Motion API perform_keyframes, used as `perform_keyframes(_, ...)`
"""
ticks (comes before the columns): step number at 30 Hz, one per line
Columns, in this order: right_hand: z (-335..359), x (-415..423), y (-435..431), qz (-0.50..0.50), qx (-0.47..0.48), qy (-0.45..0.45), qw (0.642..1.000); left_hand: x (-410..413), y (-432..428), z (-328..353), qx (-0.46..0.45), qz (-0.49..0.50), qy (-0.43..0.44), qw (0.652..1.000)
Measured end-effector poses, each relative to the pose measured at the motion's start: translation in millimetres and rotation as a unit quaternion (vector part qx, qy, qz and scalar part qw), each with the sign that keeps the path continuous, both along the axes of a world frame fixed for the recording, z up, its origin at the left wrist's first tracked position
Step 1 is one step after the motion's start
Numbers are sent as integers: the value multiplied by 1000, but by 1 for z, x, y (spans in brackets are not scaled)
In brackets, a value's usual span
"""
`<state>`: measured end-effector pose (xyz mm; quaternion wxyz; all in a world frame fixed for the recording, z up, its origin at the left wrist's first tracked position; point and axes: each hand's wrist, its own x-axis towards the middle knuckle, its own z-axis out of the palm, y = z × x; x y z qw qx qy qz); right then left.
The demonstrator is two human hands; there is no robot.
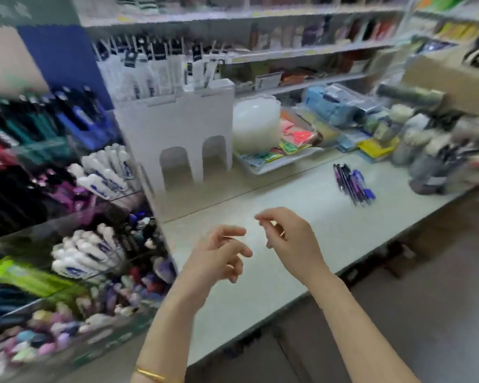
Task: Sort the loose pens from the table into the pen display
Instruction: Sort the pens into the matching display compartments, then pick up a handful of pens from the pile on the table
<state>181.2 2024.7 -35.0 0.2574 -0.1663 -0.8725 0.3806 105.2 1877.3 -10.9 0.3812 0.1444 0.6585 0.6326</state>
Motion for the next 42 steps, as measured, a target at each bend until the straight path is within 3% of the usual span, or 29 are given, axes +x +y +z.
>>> perform_keyframes(5, -20, 105, 126, -123, -30, -107, 986, 63, 138, -34, -35, -81, -20, 996)
perform_keyframes(12, -43, 174, 245, -217, -135, -131, 958, 110, 280, -76, -98, -82, 42, 991)
perform_keyframes(16, -67, 168, 313, -213, -169, -149, 951, 94, 363, -108, -165, -24, 168, 972)
perform_keyframes(20, -84, 155, 389, -203, -179, -190, 944, 73, 451, -138, -257, 3, 310, 915)
perform_keyframes(28, -109, 122, 485, -168, -224, -237, 930, 48, 563, -164, -443, -6, 361, 821)
perform_keyframes(32, -118, 102, 509, -131, -235, -246, 931, 36, 584, -170, -467, 25, 408, 784)
perform_keyframes(36, -125, 80, 528, -93, -245, -251, 932, 28, 596, -168, -480, 21, 410, 775)
perform_keyframes(39, -126, 68, 535, -59, -251, -254, 932, 26, 604, -165, -494, 23, 362, 790)
perform_keyframes(42, -125, 58, 544, -38, -258, -257, 931, 22, 611, -166, -487, 42, 372, 789)
